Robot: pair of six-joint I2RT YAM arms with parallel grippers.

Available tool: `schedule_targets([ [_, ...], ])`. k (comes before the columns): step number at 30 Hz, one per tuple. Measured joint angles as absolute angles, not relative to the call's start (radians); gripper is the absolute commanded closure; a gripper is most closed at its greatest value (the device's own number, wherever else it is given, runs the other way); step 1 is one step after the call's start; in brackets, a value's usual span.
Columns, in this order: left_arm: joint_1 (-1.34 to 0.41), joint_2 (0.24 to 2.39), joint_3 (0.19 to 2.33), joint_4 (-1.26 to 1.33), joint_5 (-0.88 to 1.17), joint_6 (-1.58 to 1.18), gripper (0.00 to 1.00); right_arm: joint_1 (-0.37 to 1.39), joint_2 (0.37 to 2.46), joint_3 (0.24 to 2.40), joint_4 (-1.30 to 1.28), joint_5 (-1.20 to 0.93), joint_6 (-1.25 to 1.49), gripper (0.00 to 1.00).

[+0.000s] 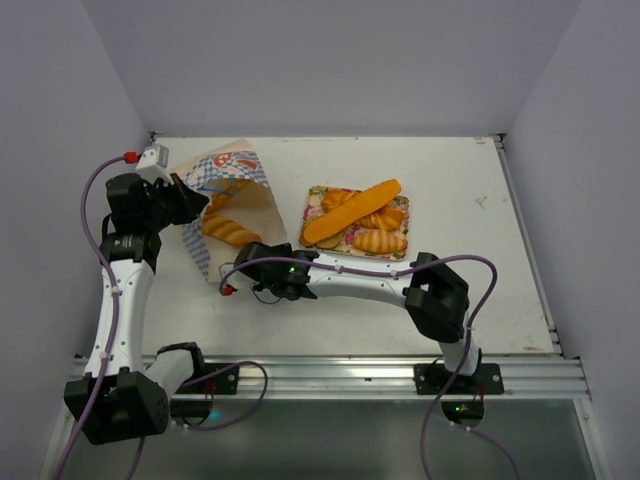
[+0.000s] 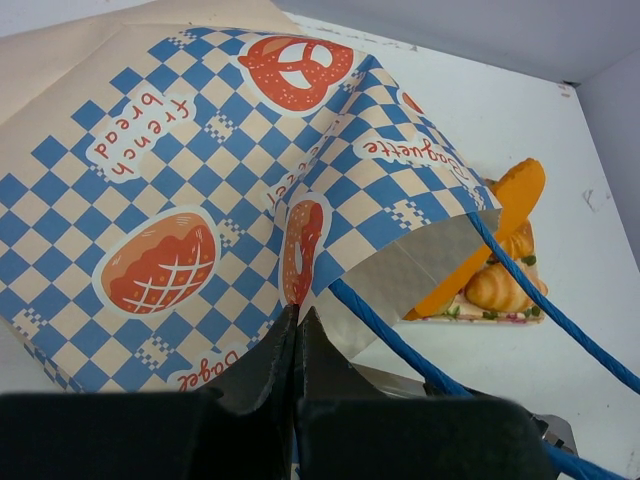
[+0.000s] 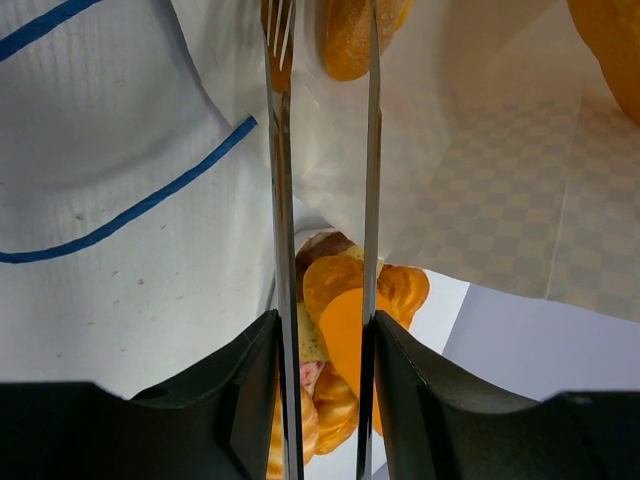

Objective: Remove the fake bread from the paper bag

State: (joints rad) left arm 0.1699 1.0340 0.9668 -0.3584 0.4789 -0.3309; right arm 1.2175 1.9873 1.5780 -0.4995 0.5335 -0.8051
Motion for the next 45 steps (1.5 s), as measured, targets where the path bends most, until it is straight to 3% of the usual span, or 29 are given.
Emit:
schedule_targets([
  [36, 0.17, 1.023, 0.967, -0.357, 0.479, -0.388, 1.0, 1.192, 1.989, 1.542, -0.404, 0.621, -0.842, 0.54],
  [45, 0.17, 1.02, 0.967, -0.357, 0.48, -0.405, 1.0, 1.173, 1.99, 1.542, -0.403, 0.628, -0.842, 0.67],
])
